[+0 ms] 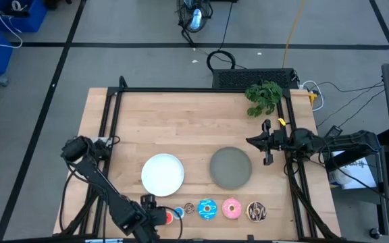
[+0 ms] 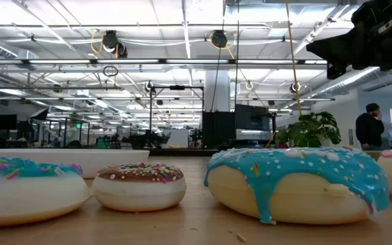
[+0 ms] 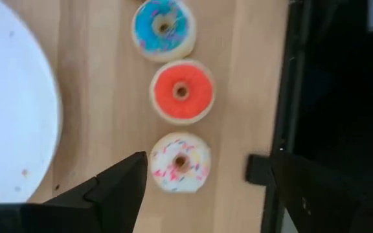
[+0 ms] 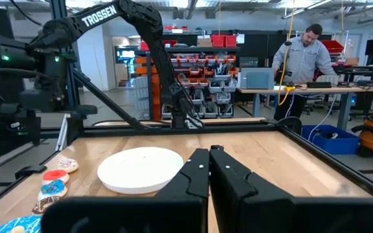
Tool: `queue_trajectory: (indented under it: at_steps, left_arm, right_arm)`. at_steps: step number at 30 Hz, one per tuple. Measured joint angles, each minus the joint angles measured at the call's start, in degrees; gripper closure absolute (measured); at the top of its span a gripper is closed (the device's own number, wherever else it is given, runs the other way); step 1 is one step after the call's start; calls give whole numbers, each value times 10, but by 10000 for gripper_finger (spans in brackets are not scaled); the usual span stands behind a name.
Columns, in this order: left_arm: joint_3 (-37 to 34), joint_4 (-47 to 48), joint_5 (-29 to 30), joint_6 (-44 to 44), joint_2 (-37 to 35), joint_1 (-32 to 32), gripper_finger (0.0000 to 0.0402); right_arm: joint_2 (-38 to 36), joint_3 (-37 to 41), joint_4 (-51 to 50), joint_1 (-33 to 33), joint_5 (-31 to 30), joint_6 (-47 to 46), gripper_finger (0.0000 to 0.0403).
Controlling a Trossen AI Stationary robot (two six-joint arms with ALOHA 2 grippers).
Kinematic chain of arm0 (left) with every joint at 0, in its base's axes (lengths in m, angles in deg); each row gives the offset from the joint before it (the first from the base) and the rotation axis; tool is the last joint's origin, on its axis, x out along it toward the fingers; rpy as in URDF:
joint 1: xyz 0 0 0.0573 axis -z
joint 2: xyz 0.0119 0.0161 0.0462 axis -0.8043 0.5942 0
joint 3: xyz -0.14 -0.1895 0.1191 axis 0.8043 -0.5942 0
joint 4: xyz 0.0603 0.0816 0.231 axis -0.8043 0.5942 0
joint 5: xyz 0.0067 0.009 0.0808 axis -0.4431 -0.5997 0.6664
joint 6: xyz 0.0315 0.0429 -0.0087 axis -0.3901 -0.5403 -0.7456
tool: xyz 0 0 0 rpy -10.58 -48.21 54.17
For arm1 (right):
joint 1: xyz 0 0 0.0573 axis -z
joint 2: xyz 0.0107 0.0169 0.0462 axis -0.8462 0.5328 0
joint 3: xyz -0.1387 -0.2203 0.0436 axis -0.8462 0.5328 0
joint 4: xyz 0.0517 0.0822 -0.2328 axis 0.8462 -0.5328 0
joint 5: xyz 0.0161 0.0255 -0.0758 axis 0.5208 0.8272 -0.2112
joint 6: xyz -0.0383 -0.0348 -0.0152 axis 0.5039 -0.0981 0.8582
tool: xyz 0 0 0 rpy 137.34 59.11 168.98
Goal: Pick & Place donuts
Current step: Put the small white donut on the white plate
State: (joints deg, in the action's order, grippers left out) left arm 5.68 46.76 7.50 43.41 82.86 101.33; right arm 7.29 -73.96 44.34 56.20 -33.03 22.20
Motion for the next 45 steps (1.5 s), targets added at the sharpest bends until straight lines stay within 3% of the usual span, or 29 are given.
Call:
queue_trajectory:
  at_steps: [18, 45]
  left_arm:
    - [-55, -21, -6, 15, 0, -1, 76]
    - [-139, -129, -19, 1, 0, -1, 76]
  right_arm:
    - [0, 0, 0, 0, 0, 0, 403]
    - [0, 0, -17, 0, -2, -4, 403]
